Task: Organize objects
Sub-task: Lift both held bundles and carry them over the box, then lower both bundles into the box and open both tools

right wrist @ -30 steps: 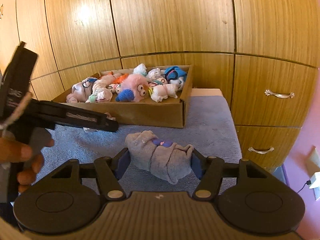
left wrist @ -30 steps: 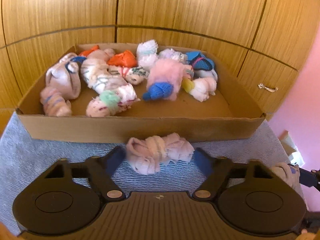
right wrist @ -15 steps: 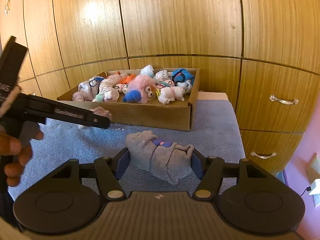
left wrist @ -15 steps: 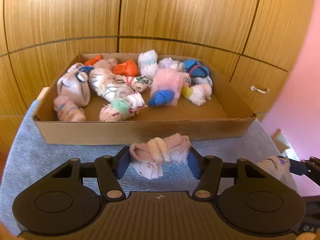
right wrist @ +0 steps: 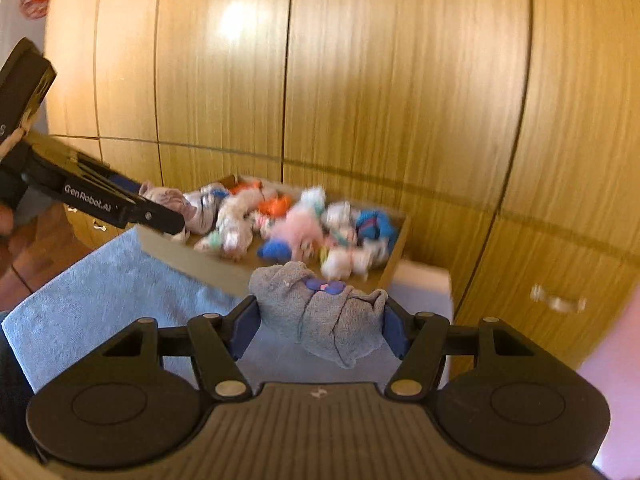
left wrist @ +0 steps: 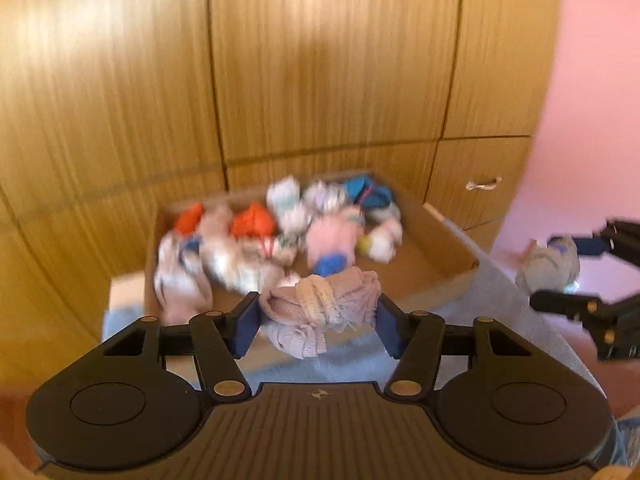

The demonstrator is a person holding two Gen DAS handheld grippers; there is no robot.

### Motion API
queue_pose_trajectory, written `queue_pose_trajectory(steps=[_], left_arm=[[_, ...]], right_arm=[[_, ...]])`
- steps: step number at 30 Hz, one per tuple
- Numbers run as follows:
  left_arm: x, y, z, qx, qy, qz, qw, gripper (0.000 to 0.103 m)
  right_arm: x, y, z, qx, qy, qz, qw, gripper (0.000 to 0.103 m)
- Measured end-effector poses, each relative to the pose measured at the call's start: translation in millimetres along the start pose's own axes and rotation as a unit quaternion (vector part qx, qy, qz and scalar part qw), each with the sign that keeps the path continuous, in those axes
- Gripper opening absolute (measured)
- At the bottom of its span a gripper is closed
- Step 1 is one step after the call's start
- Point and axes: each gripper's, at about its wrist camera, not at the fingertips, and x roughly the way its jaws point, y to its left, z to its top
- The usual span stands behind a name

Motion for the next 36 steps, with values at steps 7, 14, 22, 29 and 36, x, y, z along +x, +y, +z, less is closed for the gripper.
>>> queue_pose_trajectory(steps=[7, 14, 22, 29, 36], left_arm=[[-2, -11, 44, 0.072, 0.009, -0.029, 0.9969, 0.066], [22, -30, 59, 0.094, 0.042, -0.063, 0.9926, 0.066], [80, -29, 60, 0.106, 0.132, -0.132, 0.9768, 0.066], [136, -10, 54, 0.075, 0.221, -0.188, 0.954, 0.066], [170, 12, 53, 0.057, 0.258, -0.152, 0.9524, 0.066]], right_arm=[[3, -12, 50, -0.064, 0.002, 0.045, 0.997, 0.06], [38, -23, 74, -0.086, 0.043, 0.073, 0.993, 0.06], [87, -28, 75, -0.097, 0.106, 0.098, 0.985, 0.06], [128, -36, 69, -0.083, 0.156, 0.129, 0.976, 0.06], [158, -35, 62, -0.096, 0.198, 0.151, 0.964, 0.061]])
